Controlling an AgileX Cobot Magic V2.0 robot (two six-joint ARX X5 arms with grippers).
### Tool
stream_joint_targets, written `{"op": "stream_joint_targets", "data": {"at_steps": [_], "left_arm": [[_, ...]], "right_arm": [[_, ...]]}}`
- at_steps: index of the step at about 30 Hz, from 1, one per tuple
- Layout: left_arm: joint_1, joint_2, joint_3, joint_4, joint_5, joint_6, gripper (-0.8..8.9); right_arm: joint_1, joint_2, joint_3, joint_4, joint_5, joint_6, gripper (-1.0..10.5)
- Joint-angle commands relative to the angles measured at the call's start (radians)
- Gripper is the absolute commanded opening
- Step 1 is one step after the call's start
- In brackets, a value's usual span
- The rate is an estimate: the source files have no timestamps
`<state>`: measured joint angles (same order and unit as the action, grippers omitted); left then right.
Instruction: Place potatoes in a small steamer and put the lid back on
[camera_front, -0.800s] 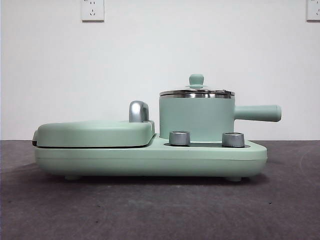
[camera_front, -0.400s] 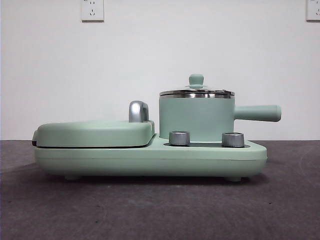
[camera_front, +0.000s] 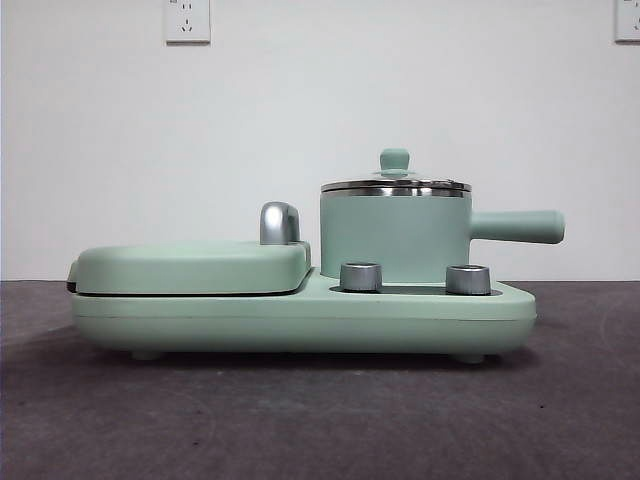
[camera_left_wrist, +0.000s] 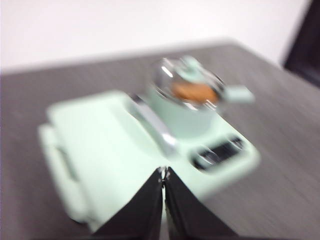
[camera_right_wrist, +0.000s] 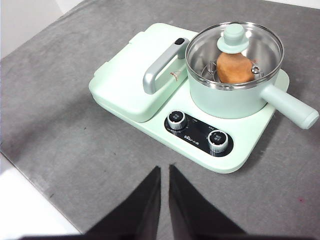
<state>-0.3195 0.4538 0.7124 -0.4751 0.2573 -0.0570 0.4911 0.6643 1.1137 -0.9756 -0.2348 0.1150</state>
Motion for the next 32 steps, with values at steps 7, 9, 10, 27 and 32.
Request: {"op": "stream_joint_targets", "data": {"at_steps": [7, 9, 10, 27, 32], "left_arm": [[0.27, -0.391, -0.506, 0.29, -0.051, -0.008, 0.06], [0.291, -0.432, -0.573, 0.285, -0.087, -0.035, 0.06], [0.296, -0.444, -0.594, 0.285, -0.108, -0.046, 0.06], [0.295, -0.451, -0.7, 0.296, -0.305, -0.067, 0.06], [0.295, -0.451, -0.7, 0.296, -0.305, -0.067, 0.06]], "right_arm": [[0.007, 0.005, 0.009, 0.009, -0.001, -0.008, 0.2], [0.007, 0.005, 0.009, 0.009, -0.001, -0.008, 0.2], [0.007, 0.005, 0.009, 0.009, -0.001, -0.008, 0.2], [0.007, 0.005, 0.01, 0.01, -0.001, -0.008, 0.2], [0.007, 0.005, 0.01, 0.01, -0.001, -0.008, 0.2]]}}
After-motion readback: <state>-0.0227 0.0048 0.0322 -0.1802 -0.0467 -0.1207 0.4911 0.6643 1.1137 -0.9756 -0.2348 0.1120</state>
